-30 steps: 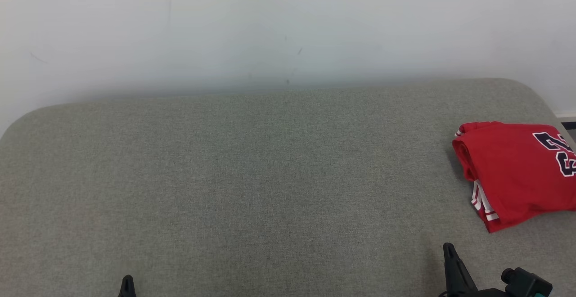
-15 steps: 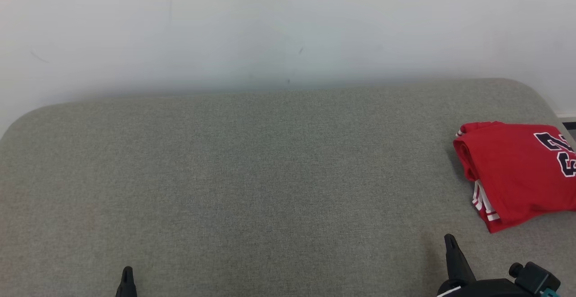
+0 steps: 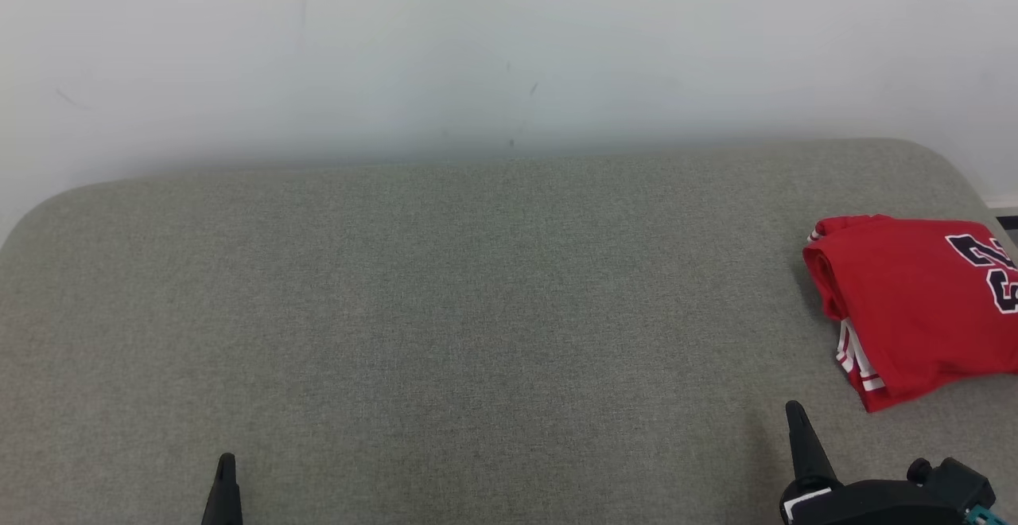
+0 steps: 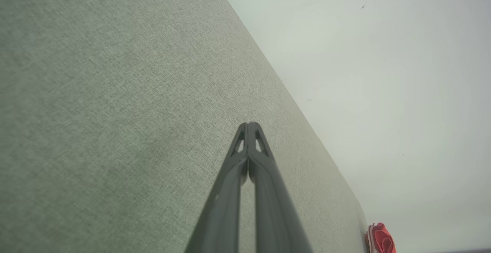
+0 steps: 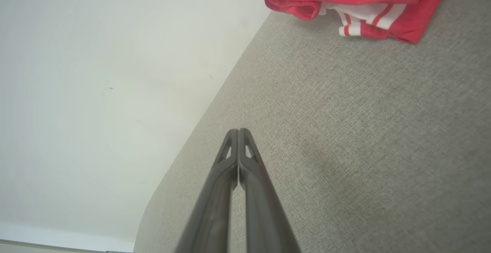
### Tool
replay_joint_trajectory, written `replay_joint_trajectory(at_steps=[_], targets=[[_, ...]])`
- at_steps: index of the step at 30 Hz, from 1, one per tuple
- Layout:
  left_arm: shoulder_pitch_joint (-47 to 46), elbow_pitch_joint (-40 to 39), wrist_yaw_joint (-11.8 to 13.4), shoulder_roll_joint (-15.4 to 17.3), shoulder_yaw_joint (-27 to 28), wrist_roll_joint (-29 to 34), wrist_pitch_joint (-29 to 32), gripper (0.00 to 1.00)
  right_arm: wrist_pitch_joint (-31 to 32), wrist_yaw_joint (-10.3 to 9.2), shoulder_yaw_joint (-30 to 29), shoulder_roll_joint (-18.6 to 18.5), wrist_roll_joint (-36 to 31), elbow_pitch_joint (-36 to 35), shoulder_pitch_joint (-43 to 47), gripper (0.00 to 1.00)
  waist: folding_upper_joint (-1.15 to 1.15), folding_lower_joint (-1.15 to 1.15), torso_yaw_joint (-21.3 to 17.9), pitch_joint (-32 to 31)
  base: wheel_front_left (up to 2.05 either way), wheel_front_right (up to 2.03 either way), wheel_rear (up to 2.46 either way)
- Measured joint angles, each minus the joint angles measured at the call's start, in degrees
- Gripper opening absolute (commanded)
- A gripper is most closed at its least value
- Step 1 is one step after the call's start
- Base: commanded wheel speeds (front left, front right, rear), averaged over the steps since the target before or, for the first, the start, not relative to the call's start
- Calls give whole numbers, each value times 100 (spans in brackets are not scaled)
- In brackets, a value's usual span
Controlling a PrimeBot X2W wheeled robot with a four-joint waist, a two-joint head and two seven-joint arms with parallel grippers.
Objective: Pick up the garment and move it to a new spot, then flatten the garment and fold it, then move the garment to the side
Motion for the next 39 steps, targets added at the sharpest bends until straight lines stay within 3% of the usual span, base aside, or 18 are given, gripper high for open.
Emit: replay_joint_trajectory(at_steps=[39], targets=[[-376, -55, -108, 11, 93, -2112, 572, 0, 497, -1, -58, -2, 2327, -105, -293, 0, 0, 0, 38, 21, 0, 0, 0]])
